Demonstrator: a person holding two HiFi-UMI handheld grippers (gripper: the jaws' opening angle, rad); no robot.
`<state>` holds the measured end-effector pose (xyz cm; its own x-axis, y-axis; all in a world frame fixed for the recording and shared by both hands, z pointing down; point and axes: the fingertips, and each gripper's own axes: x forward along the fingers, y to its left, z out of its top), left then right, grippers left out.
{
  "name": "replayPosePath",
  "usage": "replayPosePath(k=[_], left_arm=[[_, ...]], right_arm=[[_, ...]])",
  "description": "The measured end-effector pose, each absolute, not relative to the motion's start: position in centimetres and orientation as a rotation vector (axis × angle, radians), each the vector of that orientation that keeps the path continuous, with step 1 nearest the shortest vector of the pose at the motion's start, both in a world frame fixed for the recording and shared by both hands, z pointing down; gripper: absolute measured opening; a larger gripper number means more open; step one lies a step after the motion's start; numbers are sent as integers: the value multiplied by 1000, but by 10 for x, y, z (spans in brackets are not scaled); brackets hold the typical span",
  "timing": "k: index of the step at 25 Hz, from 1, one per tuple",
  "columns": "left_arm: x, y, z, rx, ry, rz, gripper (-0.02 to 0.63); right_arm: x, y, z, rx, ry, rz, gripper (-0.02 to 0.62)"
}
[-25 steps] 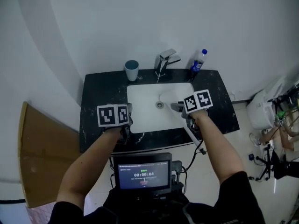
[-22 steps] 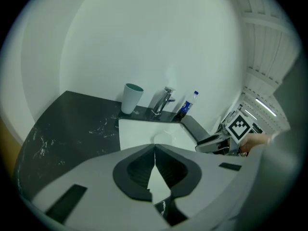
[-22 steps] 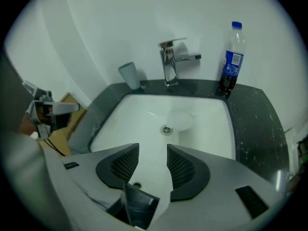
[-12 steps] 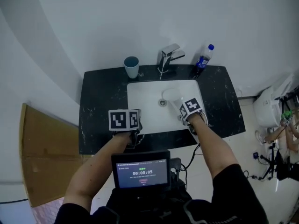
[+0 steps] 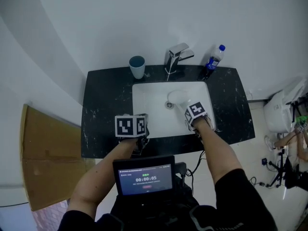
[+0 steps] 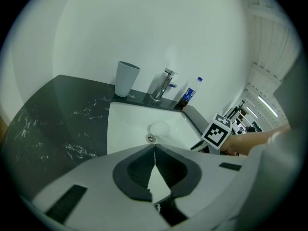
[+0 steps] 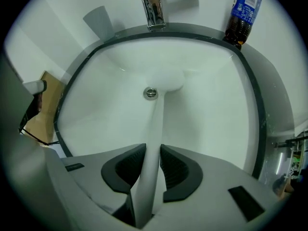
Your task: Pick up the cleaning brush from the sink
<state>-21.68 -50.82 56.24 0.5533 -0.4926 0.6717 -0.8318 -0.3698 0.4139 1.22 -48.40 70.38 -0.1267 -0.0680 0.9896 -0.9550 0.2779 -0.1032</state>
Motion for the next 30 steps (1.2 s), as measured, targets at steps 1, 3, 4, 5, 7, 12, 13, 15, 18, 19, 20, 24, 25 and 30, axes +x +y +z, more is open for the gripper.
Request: replayPosePath(k=[1, 3, 4, 5, 7, 12, 13, 15, 18, 19, 20, 24, 25, 30], left_arm=[[-218, -507, 564, 2026, -1063, 568, 18], [-221, -506, 565, 2015, -1063, 558, 18], [-223, -506, 565, 2013, -1066, 556, 18], [-226, -505, 564, 2012, -1069, 554, 18], [-230, -505, 562, 2011, -1071, 544, 18], [-237, -500, 547, 2046, -1071, 526, 18], [-239, -498, 542, 2054, -1087, 514, 18], [-241, -494, 528, 2084, -1119, 490, 17], [-231, -481, 514, 2142, -1062, 471, 17], [-228, -477, 511, 2160, -1040, 470, 17], [-225, -473, 509, 2180, -1028, 473, 16], [-210, -449, 498, 2258, -1074, 480, 17], [-203, -439, 495, 2272, -1094, 473, 16], [-146, -371, 460, 2425, -1181, 362, 17]], right_arm=[[12, -483, 705, 999, -1468, 1025, 81], [13, -484, 707, 998, -1458, 982, 81], [12, -484, 707, 1000, -1457, 970, 77], [12, -484, 708, 1003, -1460, 970, 75], [12, -484, 707, 1019, -1470, 980, 74], [9, -481, 689, 1075, -1553, 998, 72], [7, -479, 681, 1088, -1579, 1003, 72], [2, -473, 660, 1120, -1636, 1006, 72], [-7, -462, 625, 1183, -1721, 995, 72], [-11, -459, 614, 1208, -1753, 988, 72], [-16, -454, 604, 1232, -1788, 981, 72], [-22, -426, 558, 1306, -1961, 911, 72], [-19, -418, 547, 1315, -2009, 884, 72], [24, -360, 509, 1366, -2197, 721, 72]])
